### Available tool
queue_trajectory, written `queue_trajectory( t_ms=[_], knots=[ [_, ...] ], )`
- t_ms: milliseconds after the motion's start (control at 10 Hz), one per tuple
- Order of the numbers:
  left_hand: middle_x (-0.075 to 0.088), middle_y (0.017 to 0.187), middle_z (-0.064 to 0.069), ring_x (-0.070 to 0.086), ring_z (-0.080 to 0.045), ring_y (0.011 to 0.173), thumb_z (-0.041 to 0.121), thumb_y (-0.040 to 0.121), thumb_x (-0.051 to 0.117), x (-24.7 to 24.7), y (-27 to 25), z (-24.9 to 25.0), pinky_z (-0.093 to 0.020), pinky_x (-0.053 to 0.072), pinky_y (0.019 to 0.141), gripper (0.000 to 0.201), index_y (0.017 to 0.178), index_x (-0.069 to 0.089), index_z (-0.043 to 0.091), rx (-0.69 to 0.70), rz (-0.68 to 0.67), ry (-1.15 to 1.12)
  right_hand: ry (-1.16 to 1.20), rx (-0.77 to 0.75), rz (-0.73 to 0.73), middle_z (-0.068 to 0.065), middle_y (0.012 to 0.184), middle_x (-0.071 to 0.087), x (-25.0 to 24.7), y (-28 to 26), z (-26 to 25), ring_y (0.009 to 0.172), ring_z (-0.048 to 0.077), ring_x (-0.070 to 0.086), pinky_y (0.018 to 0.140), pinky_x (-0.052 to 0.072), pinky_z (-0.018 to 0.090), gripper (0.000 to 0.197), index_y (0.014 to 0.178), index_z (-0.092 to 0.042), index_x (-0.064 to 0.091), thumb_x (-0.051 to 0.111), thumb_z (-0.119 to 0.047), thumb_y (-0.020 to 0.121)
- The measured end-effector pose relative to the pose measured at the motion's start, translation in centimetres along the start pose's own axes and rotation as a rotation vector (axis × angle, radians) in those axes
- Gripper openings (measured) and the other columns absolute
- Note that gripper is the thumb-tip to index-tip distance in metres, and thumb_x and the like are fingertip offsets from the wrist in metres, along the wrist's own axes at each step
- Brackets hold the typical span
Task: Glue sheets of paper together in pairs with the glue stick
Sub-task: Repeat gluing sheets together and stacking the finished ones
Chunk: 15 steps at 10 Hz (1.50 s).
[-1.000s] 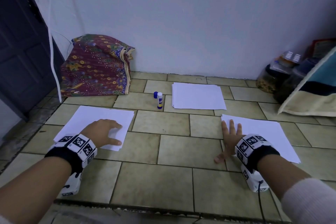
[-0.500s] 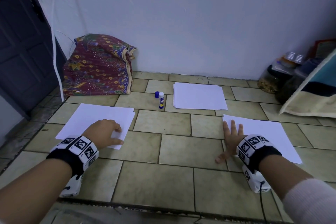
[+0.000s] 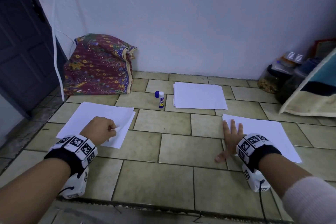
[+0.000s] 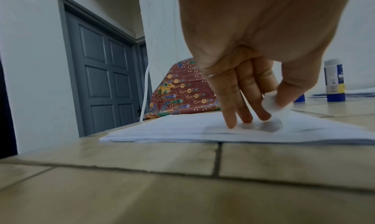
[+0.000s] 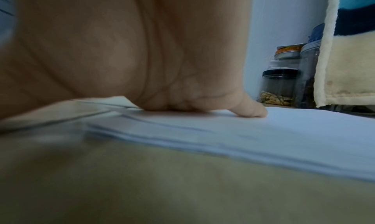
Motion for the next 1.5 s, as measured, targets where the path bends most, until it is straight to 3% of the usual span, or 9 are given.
queue_trajectory(
  t_ms=[300, 400, 600, 800, 900, 1000, 1200, 1300, 1500],
  knots=[
    [0.056, 0.080, -0.004, 0.053, -0.027, 0.071, 0.028, 0.092, 0.043, -3.3, -1.0, 4.4, -0.033, 0.040, 0.060, 0.023, 0.080, 0.052, 0.011, 0.175, 0.292, 0.158, -0.010, -0.004, -0.002, 0.012, 0.151, -0.035, 0.0, 0.2, 0.0, 0.138, 0.042, -0.027, 0.116, 0.008, 0.056, 0.150, 0.143, -0.014, -0.033, 0.076, -0.069, 0.055],
    [0.047, 0.077, 0.001, 0.046, -0.021, 0.072, 0.048, 0.077, 0.016, -3.4, -2.0, 8.9, -0.029, 0.029, 0.058, 0.046, 0.080, 0.050, 0.016, 0.325, 0.243, 0.203, -0.034, -0.002, 0.006, 0.013, 0.151, -0.033, 0.0, 0.3, 0.0, 0.139, 0.043, -0.025, 0.115, 0.008, 0.056, 0.150, 0.143, -0.014, -0.033, 0.074, -0.071, 0.054],
    [0.051, 0.120, -0.007, 0.052, -0.026, 0.106, 0.026, 0.098, 0.036, 3.0, -2.4, 17.2, -0.034, 0.040, 0.083, 0.029, 0.112, 0.055, 0.008, 0.406, -0.102, 0.276, -0.075, -0.012, 0.007, 0.015, 0.153, -0.028, -0.6, 0.4, 0.1, 0.141, 0.044, -0.018, 0.114, 0.010, 0.057, 0.150, 0.145, -0.014, -0.029, 0.072, -0.074, 0.052],
    [0.047, 0.125, -0.006, 0.048, -0.027, 0.109, 0.056, 0.094, 0.043, 6.4, -2.6, 19.5, -0.037, 0.042, 0.092, 0.050, 0.105, 0.053, 0.009, 0.446, -0.356, 0.264, -0.069, -0.023, 0.012, 0.011, 0.157, -0.020, -1.6, 0.4, 0.5, 0.145, 0.039, -0.007, 0.114, 0.014, 0.054, 0.133, 0.149, -0.018, -0.019, 0.061, -0.078, 0.062],
    [0.039, 0.142, 0.001, 0.037, -0.023, 0.123, 0.053, 0.092, 0.051, 5.9, -1.9, 18.8, -0.037, 0.037, 0.102, 0.047, 0.116, 0.054, 0.013, 0.523, -0.477, 0.241, -0.033, -0.034, 0.029, 0.009, 0.158, -0.013, -2.2, 0.7, 1.0, 0.146, 0.035, 0.001, 0.114, 0.015, 0.050, 0.119, 0.151, -0.020, -0.012, 0.053, -0.078, 0.070],
    [0.026, 0.153, 0.000, 0.025, -0.020, 0.137, 0.010, 0.090, 0.061, 5.5, -0.7, 17.4, -0.029, 0.026, 0.109, 0.050, 0.137, 0.044, 0.018, 0.600, -0.511, 0.206, 0.023, -0.042, 0.099, 0.012, 0.156, 0.010, -3.3, 0.9, 0.9, 0.141, 0.032, 0.022, 0.111, 0.025, 0.043, 0.104, 0.151, -0.019, 0.009, 0.050, -0.076, 0.074],
    [-0.006, 0.161, 0.002, -0.006, -0.025, 0.148, 0.042, 0.090, 0.062, 5.1, 0.1, 14.3, -0.044, 0.015, 0.119, 0.088, 0.154, 0.006, 0.017, 0.373, -0.467, 0.299, 0.230, 0.023, 0.343, 0.014, 0.136, 0.034, -6.6, 1.1, -0.2, 0.127, 0.033, 0.031, 0.105, 0.031, 0.041, 0.089, 0.128, -0.021, 0.048, 0.061, -0.078, 0.062],
    [-0.012, 0.161, 0.003, -0.008, -0.032, 0.147, 0.051, 0.092, 0.053, 5.0, 0.2, 13.7, -0.046, 0.019, 0.118, 0.090, 0.154, -0.006, 0.020, 0.337, -0.546, 0.377, 0.573, -0.192, 0.427, 0.011, 0.130, 0.043, -7.7, 1.7, -3.4, 0.119, 0.023, 0.045, 0.099, 0.038, 0.033, 0.065, 0.119, -0.017, 0.057, 0.071, -0.058, 0.071],
    [-0.012, 0.161, -0.002, -0.002, -0.039, 0.146, 0.036, 0.095, 0.057, 4.1, 0.8, 14.7, -0.046, 0.024, 0.116, 0.090, 0.154, -0.008, 0.016, 0.367, -0.621, 0.525, 0.649, -0.467, 0.342, 0.002, 0.116, 0.059, -9.6, 3.6, -12.4, 0.106, 0.016, 0.055, 0.084, 0.039, 0.022, 0.045, 0.119, -0.018, 0.060, 0.071, -0.040, 0.081]
  ],
)
Point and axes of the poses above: each hand's wrist, its own y-axis towards the middle knuckle, its own x-axis out of the palm, z = x × y, the point moved 2 cm from there along y, towards the middle knuckle
